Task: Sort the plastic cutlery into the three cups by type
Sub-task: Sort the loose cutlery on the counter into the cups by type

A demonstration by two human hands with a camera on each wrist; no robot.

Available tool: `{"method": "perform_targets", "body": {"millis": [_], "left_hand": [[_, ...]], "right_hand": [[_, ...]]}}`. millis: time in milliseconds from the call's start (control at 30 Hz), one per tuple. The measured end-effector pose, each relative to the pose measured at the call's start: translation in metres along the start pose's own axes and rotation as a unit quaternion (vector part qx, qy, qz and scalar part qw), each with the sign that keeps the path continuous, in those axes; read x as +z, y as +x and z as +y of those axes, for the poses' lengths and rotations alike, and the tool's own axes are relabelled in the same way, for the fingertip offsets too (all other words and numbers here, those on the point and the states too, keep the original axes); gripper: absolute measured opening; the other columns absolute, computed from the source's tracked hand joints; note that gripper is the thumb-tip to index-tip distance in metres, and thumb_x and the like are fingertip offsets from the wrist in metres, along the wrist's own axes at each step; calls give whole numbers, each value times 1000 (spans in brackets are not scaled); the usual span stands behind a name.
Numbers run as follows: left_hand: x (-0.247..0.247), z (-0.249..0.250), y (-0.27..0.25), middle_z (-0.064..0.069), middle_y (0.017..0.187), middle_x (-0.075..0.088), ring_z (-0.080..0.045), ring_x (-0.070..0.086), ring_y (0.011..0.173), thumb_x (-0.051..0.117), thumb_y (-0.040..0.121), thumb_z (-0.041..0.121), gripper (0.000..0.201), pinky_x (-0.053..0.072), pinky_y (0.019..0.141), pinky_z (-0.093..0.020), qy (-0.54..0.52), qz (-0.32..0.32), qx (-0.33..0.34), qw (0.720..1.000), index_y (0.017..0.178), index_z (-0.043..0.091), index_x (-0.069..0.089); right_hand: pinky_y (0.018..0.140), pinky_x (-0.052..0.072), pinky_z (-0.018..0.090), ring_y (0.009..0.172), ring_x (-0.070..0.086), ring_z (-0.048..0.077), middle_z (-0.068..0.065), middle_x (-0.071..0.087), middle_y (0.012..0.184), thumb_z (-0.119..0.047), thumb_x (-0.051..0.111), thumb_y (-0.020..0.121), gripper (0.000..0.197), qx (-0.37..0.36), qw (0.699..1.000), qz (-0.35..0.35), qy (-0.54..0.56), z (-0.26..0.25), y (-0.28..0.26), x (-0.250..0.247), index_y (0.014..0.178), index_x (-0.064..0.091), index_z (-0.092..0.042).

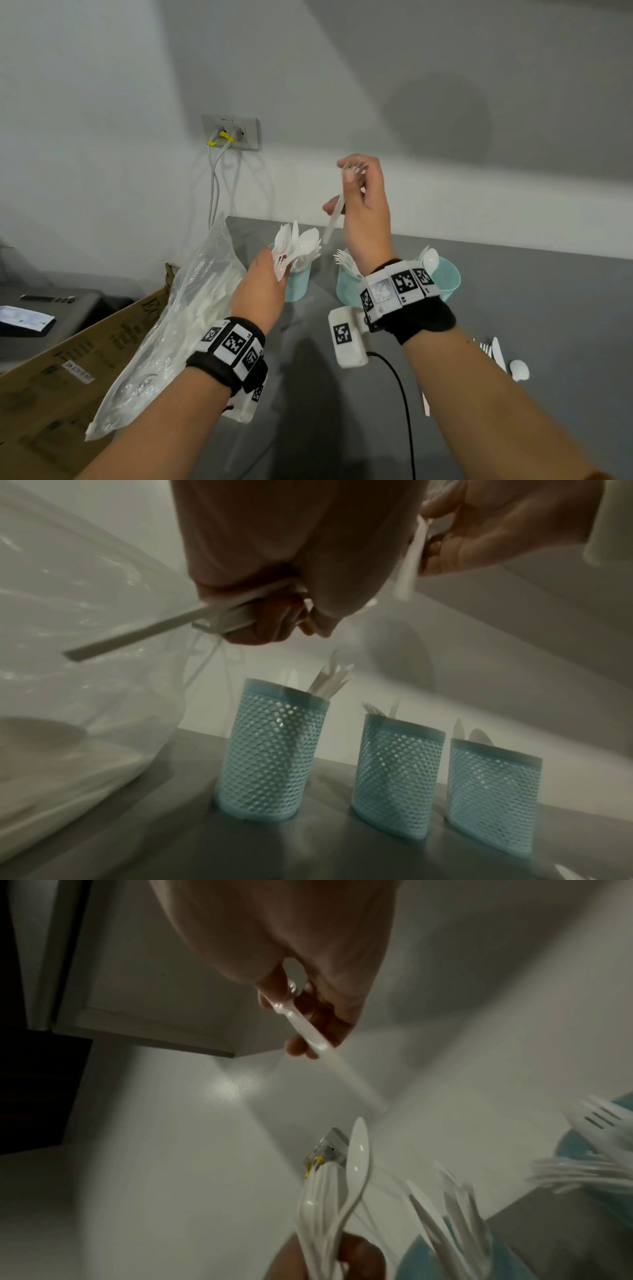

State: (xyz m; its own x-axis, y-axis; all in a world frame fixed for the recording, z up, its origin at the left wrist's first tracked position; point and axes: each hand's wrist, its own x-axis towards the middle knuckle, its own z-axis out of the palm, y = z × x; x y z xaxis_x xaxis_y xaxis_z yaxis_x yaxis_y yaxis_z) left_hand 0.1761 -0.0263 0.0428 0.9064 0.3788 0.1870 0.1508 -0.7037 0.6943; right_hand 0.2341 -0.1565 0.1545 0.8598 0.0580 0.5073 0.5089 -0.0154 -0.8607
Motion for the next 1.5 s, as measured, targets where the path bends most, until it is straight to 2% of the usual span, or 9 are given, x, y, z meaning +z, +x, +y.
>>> {"method": "perform_targets", "body": {"millis": [133, 267, 400, 567, 833, 1033, 1167, 1400, 1500], "left_hand": [[1, 9, 3, -13, 106, 56, -35, 58, 88, 49, 95, 28, 27, 49, 74, -46, -7, 10, -12, 1000, 112, 8, 44], [-1, 17, 3, -12, 103, 56, -33, 59, 87, 51, 92, 19, 24, 51, 73, -48, -19, 3, -8, 1000, 111, 8, 43], [-2, 29, -2, 5, 81, 54, -26, 60, 80, 53, 94, 22, 20, 42, 64, -33, -80, -35, -17, 996, 108, 15, 40], [-3, 32, -5, 4, 91, 53, -18, 54, 80, 58, 90, 19, 37, 39, 72, -29, -91, -73, -49, 992, 122, 11, 40], [2, 32, -12, 2, 98, 60, -17, 56, 84, 43, 95, 40, 32, 41, 76, -33, -110, -83, -57, 989, 121, 22, 43], [5, 32, -14, -10, 90, 63, -22, 58, 76, 41, 94, 32, 23, 42, 66, -35, -64, -112, -36, 991, 115, 21, 43], [6, 33, -14, -13, 95, 63, -27, 60, 83, 37, 97, 35, 20, 45, 73, -37, -57, -120, -27, 991, 109, 20, 44], [10, 30, -14, -7, 88, 61, -24, 58, 76, 41, 95, 29, 22, 43, 67, -35, -42, -124, -22, 991, 114, 19, 45], [10, 29, -13, -4, 97, 60, -26, 58, 87, 33, 100, 32, 26, 43, 75, -36, -60, -98, -20, 993, 117, 17, 46]], "right_hand": [[77, 46, 25, 84, 58, 8, -7, 62, 101, -34, 61, 90, 29, 118, 985, -99, -75, 16, -26, 3, 112, 54, -17], [67, 42, 20, 70, 55, 4, -11, 60, 76, -37, 75, 77, 26, 188, 956, -169, -146, 37, -56, 7, 92, 63, -20], [68, 42, 20, 72, 56, 7, -10, 62, 75, -23, 69, 82, 7, 160, 966, -136, -152, 47, -62, 8, 79, 64, -20], [56, 36, 13, 64, 48, 3, -10, 51, 74, -18, 51, 94, 7, 143, 979, -50, -136, 43, -51, -8, 95, 46, -13], [69, 50, 36, 59, 53, 14, 0, 53, 66, -14, 34, 102, 21, 149, 989, -11, -14, 47, -37, -21, 90, 35, -31], [68, 56, 27, 82, 64, 26, 12, 60, 104, -14, 33, 103, 17, 157, 982, -3, 104, 46, -38, -17, 90, 33, -25], [65, 57, 30, 66, 68, 27, 15, 62, 78, -11, 29, 104, 18, 143, 979, -1, 144, 39, -37, -19, 91, 31, -24], [58, 56, 41, 50, 58, 16, 5, 48, 76, -17, 33, 103, 3, 123, 988, 22, 91, 38, -40, -25, 102, 32, -20], [51, 46, 28, 49, 46, 12, 2, 46, 68, -23, 33, 103, 4, 141, 990, 21, 17, 50, -45, -25, 104, 35, -26]]}}
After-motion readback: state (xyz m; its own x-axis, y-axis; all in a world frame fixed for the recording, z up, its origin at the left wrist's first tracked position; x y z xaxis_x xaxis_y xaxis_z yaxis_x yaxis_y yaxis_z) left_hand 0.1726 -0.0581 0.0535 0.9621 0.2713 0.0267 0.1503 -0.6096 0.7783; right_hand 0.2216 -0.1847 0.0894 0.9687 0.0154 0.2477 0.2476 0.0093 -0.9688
